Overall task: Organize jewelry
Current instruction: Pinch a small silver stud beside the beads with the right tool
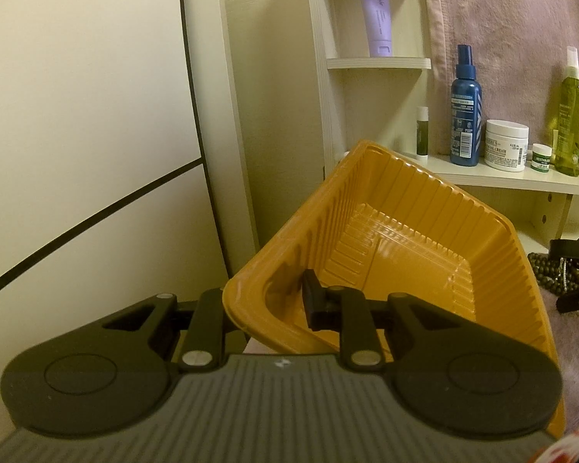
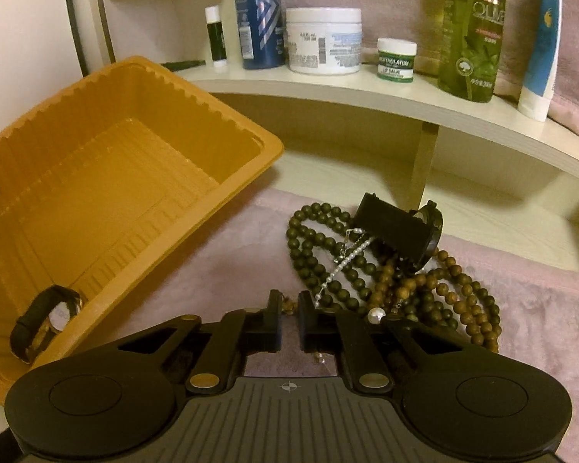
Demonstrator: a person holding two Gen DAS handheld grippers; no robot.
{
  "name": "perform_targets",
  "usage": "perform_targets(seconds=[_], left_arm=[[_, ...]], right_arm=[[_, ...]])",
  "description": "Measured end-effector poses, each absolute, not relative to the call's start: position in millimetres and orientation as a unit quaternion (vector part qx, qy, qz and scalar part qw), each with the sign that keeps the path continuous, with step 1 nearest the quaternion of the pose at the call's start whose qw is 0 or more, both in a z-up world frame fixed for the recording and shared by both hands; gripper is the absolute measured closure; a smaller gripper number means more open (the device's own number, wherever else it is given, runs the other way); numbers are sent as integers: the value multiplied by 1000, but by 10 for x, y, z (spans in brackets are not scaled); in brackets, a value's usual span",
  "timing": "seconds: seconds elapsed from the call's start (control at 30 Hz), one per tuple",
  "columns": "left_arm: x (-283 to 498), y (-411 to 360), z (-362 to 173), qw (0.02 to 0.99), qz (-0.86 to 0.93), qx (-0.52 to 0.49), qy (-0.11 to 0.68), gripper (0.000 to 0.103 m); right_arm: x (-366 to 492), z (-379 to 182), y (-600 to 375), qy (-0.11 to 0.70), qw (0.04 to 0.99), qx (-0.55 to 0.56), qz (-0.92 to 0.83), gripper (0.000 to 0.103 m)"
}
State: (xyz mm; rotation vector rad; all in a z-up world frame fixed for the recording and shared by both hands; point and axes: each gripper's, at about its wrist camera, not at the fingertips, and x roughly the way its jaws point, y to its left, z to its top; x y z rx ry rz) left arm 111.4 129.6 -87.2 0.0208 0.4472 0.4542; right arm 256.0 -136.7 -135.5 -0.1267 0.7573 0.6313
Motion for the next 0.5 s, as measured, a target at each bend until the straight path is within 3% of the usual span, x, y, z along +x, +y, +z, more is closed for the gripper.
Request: perform_targets(seconds=[0.5], left_arm=[[1117,1315,-879,949,222,10,222,82]], right_arm=[[2236,-889,-1083,340,839,26,425,95]])
